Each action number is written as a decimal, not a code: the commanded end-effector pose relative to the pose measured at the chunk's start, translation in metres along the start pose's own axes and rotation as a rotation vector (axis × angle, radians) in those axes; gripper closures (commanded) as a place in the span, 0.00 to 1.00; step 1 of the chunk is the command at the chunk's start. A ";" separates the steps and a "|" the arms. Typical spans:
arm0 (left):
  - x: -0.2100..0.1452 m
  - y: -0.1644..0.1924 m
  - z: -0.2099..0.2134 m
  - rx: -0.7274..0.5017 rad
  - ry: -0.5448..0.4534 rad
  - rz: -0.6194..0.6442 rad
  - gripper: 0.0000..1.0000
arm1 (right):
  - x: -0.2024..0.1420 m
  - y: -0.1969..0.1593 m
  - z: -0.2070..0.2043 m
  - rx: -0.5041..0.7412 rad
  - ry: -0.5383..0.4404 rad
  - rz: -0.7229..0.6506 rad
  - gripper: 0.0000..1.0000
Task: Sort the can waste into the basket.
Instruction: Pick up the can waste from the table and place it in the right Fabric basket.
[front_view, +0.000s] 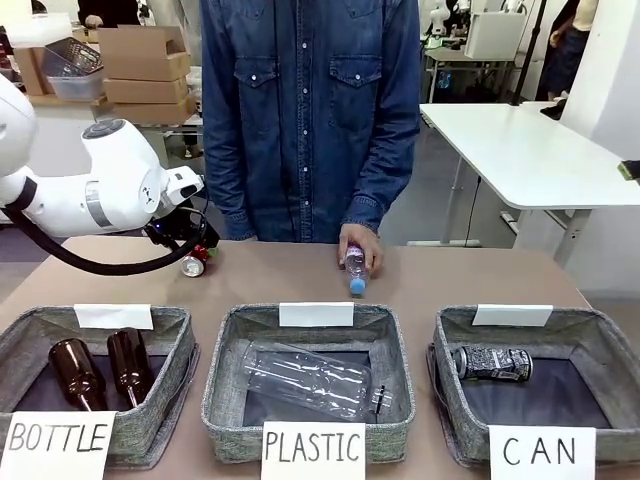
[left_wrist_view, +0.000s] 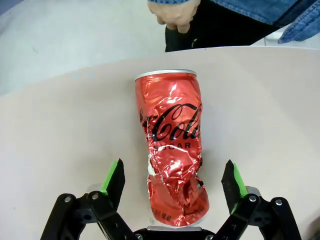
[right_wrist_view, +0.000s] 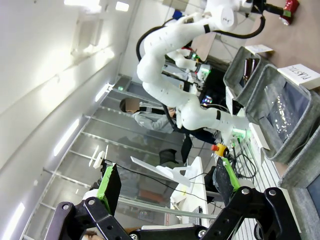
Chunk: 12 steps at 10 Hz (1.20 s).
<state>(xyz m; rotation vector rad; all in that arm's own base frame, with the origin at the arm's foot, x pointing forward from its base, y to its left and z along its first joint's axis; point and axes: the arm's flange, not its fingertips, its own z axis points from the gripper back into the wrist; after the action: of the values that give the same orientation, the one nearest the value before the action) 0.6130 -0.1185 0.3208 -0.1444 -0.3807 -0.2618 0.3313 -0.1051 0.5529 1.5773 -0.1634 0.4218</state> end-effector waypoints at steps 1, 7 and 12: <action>0.007 -0.003 -0.002 0.010 0.014 0.000 0.00 | -0.001 -0.001 0.002 -0.014 0.008 0.024 0.00; -0.001 -0.008 -0.014 0.074 0.009 -0.022 1.00 | -0.001 -0.001 0.002 -0.014 0.008 0.024 0.00; -0.002 0.001 -0.002 0.086 0.017 0.002 1.00 | -0.001 -0.001 0.002 -0.014 0.008 0.024 0.00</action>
<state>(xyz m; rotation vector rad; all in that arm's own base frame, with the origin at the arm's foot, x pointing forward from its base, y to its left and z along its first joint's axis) 0.6153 -0.1264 0.3147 -0.0832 -0.3798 -0.2738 0.3313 -0.1051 0.5529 1.5773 -0.1634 0.4219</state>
